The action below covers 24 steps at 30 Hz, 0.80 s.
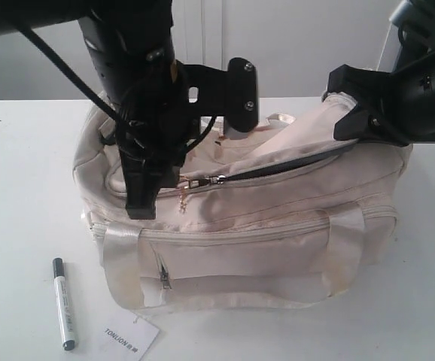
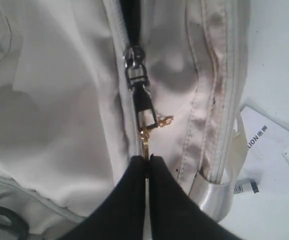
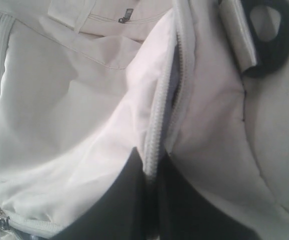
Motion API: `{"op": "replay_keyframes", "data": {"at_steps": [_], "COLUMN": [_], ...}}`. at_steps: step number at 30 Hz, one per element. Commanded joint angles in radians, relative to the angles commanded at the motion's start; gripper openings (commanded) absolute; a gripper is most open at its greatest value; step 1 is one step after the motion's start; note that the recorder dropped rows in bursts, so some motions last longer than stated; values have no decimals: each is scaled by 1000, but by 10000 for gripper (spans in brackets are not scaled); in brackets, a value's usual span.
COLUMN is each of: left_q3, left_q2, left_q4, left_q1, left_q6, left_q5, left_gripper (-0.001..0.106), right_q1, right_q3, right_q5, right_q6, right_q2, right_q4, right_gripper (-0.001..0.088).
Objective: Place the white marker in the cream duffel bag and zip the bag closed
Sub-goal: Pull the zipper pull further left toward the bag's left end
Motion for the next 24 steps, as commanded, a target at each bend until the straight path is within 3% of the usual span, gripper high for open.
{"op": "replay_keyframes", "data": {"at_steps": [18, 24], "left_q3": [61, 70], "left_q2": [-41, -83], "left_q4": [-3, -5], "left_q1": [26, 65], "left_q6": [-19, -41], "left_q5": [0, 0], "left_gripper": [0, 0], "right_q1": [0, 0], "right_q3": [0, 0], "right_q5": [-7, -6], "right_q6": [0, 0], "right_q2": [0, 0], "right_q4": [-14, -19], "right_gripper": [0, 0]}}
